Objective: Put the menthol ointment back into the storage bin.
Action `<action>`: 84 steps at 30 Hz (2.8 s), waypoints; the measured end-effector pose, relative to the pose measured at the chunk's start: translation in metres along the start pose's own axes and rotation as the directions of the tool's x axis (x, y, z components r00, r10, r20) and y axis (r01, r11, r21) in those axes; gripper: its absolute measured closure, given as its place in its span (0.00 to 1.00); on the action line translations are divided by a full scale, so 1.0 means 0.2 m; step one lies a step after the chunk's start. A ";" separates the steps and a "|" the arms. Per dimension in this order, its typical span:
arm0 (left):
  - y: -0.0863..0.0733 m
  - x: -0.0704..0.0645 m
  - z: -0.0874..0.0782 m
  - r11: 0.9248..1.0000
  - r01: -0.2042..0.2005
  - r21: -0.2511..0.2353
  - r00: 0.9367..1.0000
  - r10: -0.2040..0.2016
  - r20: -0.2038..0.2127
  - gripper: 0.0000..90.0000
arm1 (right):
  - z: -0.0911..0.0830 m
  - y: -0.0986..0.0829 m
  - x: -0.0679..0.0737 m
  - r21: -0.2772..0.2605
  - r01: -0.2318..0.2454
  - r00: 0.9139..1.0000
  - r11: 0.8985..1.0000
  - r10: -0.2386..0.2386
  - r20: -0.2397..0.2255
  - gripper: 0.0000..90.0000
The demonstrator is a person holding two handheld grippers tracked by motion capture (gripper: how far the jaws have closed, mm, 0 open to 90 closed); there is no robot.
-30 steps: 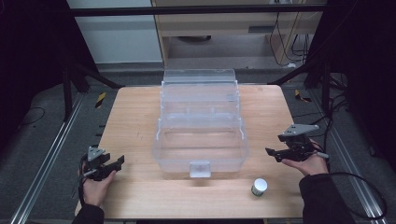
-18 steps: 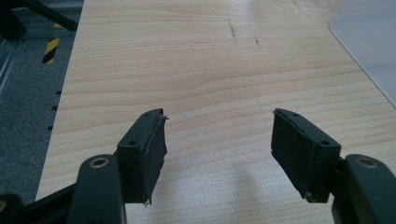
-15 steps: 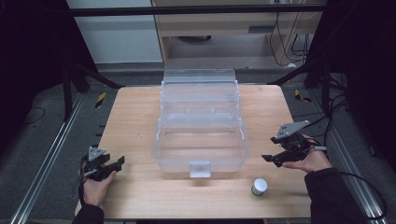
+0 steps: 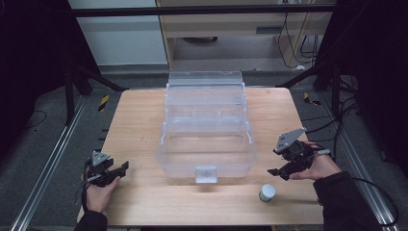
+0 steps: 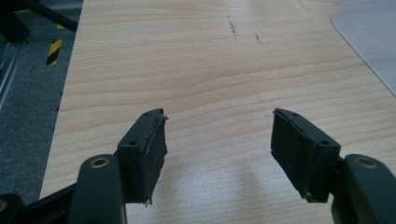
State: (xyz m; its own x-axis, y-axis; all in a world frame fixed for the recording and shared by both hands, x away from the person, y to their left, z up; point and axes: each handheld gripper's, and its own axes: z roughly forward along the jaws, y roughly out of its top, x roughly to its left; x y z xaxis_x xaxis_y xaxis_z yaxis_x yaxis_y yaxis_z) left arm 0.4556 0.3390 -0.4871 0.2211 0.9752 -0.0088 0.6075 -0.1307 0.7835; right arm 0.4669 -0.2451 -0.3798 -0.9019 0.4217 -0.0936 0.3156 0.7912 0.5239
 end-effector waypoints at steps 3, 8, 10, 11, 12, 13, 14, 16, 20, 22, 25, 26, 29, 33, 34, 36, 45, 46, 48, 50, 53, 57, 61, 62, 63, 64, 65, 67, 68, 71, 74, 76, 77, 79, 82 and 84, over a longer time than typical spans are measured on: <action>0.00 0.00 0.00 1.000 0.000 0.001 1.000 0.000 0.001 0.39 | 0.00 0.01 0.02 0.034 0.018 1.000 0.999 -0.018 -0.011 0.29; 0.00 -0.01 0.00 1.000 -0.005 0.002 1.000 0.005 -0.002 0.39 | 0.01 0.03 0.05 0.075 0.060 0.997 0.995 -0.057 -0.044 0.31; 0.00 -0.01 0.00 1.000 -0.006 0.003 1.000 0.006 -0.001 0.39 | 0.02 0.04 0.06 0.095 0.076 0.996 0.993 -0.070 -0.057 0.32; 0.00 -0.01 0.00 1.000 -0.007 0.003 1.000 0.007 0.000 0.40 | 0.02 0.05 0.07 0.114 0.092 0.994 0.989 -0.085 -0.070 0.33; 0.00 -0.01 0.00 1.000 -0.007 0.003 1.000 0.007 0.001 0.39 | 0.02 0.05 0.08 0.130 0.099 0.993 0.987 -0.088 -0.081 0.34; 0.00 -0.01 0.00 1.000 -0.007 0.003 1.000 0.007 0.001 0.40 | 0.02 0.05 0.08 0.130 0.099 0.993 0.987 -0.088 -0.081 0.34; 0.00 0.00 0.00 1.000 -0.006 0.002 1.000 0.006 0.001 0.40 | 0.04 0.05 0.09 0.162 0.108 0.991 0.981 -0.093 -0.099 0.35; 0.00 0.00 0.00 1.000 -0.007 0.001 1.000 0.007 0.001 0.40 | 0.05 0.05 0.10 0.181 0.122 0.988 0.976 -0.103 -0.111 0.36; 0.00 0.00 0.00 1.000 -0.007 0.003 1.000 0.007 0.001 0.40 | 0.06 0.05 0.13 0.200 0.154 0.982 0.968 -0.128 -0.135 0.38; 0.00 -0.01 0.00 1.000 -0.010 0.003 1.000 0.010 0.002 0.40 | 0.07 0.06 0.13 0.208 0.161 0.981 0.965 -0.132 -0.144 0.39; 0.00 -0.01 0.00 1.000 -0.011 0.005 1.000 0.011 0.003 0.40 | 0.07 0.05 0.14 0.217 0.168 0.980 0.962 -0.139 -0.144 0.40; 0.00 -0.01 0.00 1.000 -0.011 0.005 1.000 0.011 0.003 0.40 | 0.07 0.05 0.15 0.218 0.175 0.979 0.960 -0.145 -0.146 0.40; 0.00 -0.01 0.00 1.000 -0.011 0.006 1.000 0.011 0.004 0.40 | 0.08 0.06 0.16 0.230 0.194 0.974 0.954 -0.159 -0.160 0.42; 0.01 -0.01 0.00 1.000 -0.012 0.007 1.000 0.012 0.002 0.40 | 0.10 0.06 0.18 0.259 0.221 0.967 0.940 -0.178 -0.180 0.44; 0.01 -0.01 0.00 1.000 -0.012 0.008 1.000 0.012 0.002 0.40 | 0.10 0.06 0.19 0.261 0.225 0.967 0.939 -0.182 -0.177 0.44; 0.01 -0.01 0.00 1.000 -0.015 0.009 1.000 0.015 0.003 0.40 | 0.11 0.06 0.20 0.268 0.233 0.965 0.935 -0.188 -0.186 0.45; 0.01 -0.01 0.01 1.000 -0.017 0.009 1.000 0.017 0.004 0.40 | 0.18 0.06 0.23 0.314 0.267 0.956 0.911 -0.210 -0.204 0.45; 0.01 -0.01 0.01 1.000 -0.016 0.008 1.000 0.016 0.004 0.40 | 0.19 0.06 0.23 0.321 0.274 0.955 0.907 -0.215 -0.206 0.45; 0.01 -0.01 0.01 1.000 -0.017 0.009 1.000 0.017 0.003 0.40 | 0.21 0.05 0.24 0.337 0.273 0.955 0.901 -0.212 -0.207 0.45; 0.01 -0.01 0.01 1.000 -0.020 0.011 1.000 0.020 0.003 0.40 | 0.22 0.04 0.24 0.341 0.270 0.956 0.901 -0.207 -0.210 0.45; 0.01 -0.01 0.01 1.000 -0.021 0.009 1.000 0.021 0.004 0.40 | 0.25 0.04 0.24 0.346 0.277 0.954 0.896 -0.213 -0.213 0.46; 0.01 -0.01 0.00 1.000 -0.022 0.008 1.000 0.022 0.002 0.40 | 0.27 0.04 0.26 0.352 0.285 0.951 0.891 -0.218 -0.218 0.48; 0.01 -0.02 0.00 1.000 -0.024 0.008 1.000 0.024 0.002 0.40 | 0.29 0.04 0.26 0.357 0.296 0.947 0.886 -0.225 -0.227 0.51; 0.01 -0.01 0.00 1.000 -0.024 0.009 1.000 0.024 0.002 0.40 | 0.30 0.05 0.26 0.363 0.295 0.947 0.884 -0.222 -0.231 0.51; 0.01 -0.01 0.00 1.000 -0.023 0.009 1.000 0.023 0.002 0.40 | 0.30 0.05 0.25 0.369 0.295 0.948 0.882 -0.220 -0.232 0.52; 0.01 -0.01 0.00 1.000 -0.023 0.008 1.000 0.023 0.002 0.41 | 0.30 0.05 0.25 0.367 0.295 0.948 0.882 -0.220 -0.231 0.53; 0.01 -0.01 0.00 1.000 -0.023 0.008 1.000 0.023 0.001 0.41 | 0.30 0.05 0.25 0.374 0.293 0.948 0.880 -0.217 -0.231 0.54; 0.01 -0.01 0.00 1.000 -0.022 0.009 1.000 0.022 0.002 0.41 | 0.31 0.05 0.25 0.379 0.298 0.946 0.876 -0.219 -0.237 0.55; 0.01 -0.01 0.00 1.000 -0.023 0.008 1.000 0.023 0.001 0.41 | 0.31 0.05 0.25 0.385 0.299 0.946 0.873 -0.219 -0.239 0.55; 0.01 -0.01 0.00 1.000 -0.023 0.009 1.000 0.023 0.003 0.41 | 0.31 0.05 0.25 0.390 0.295 0.947 0.872 -0.213 -0.239 0.56; 0.01 -0.01 0.00 1.000 -0.024 0.008 1.000 0.024 0.002 0.41 | 0.31 0.05 0.25 0.389 0.296 0.947 0.873 -0.214 -0.239 0.56; 0.01 -0.01 0.00 1.000 -0.024 0.009 1.000 0.024 0.001 0.41 | 0.31 0.05 0.25 0.389 0.290 0.948 0.875 -0.207 -0.240 0.56; 0.01 -0.01 0.00 1.000 -0.024 0.009 1.000 0.024 0.001 0.41 | 0.31 0.05 0.25 0.389 0.287 0.949 0.875 -0.206 -0.238 0.56; 0.01 -0.01 0.00 1.000 -0.025 0.009 1.000 0.025 0.001 0.41 | 0.31 0.05 0.24 0.395 0.281 0.951 0.875 -0.198 -0.237 0.56; 0.01 -0.01 0.00 1.000 -0.025 0.009 1.000 0.025 0.001 0.41 | 0.29 0.06 0.24 0.392 0.274 0.953 0.878 -0.193 -0.233 0.56; 0.01 -0.01 0.00 1.000 -0.024 0.010 1.000 0.024 0.002 0.41 | 0.28 0.06 0.24 0.388 0.272 0.953 0.880 -0.192 -0.233 0.56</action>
State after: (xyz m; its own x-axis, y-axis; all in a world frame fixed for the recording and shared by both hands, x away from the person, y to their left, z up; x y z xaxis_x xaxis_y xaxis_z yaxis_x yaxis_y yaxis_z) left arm 0.4563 0.3364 -0.4866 0.2370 0.9715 0.0091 0.6096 -0.1560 0.7772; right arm 0.4449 -0.1895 -0.4257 -0.9892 0.1466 0.0076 0.1466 0.9834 0.1072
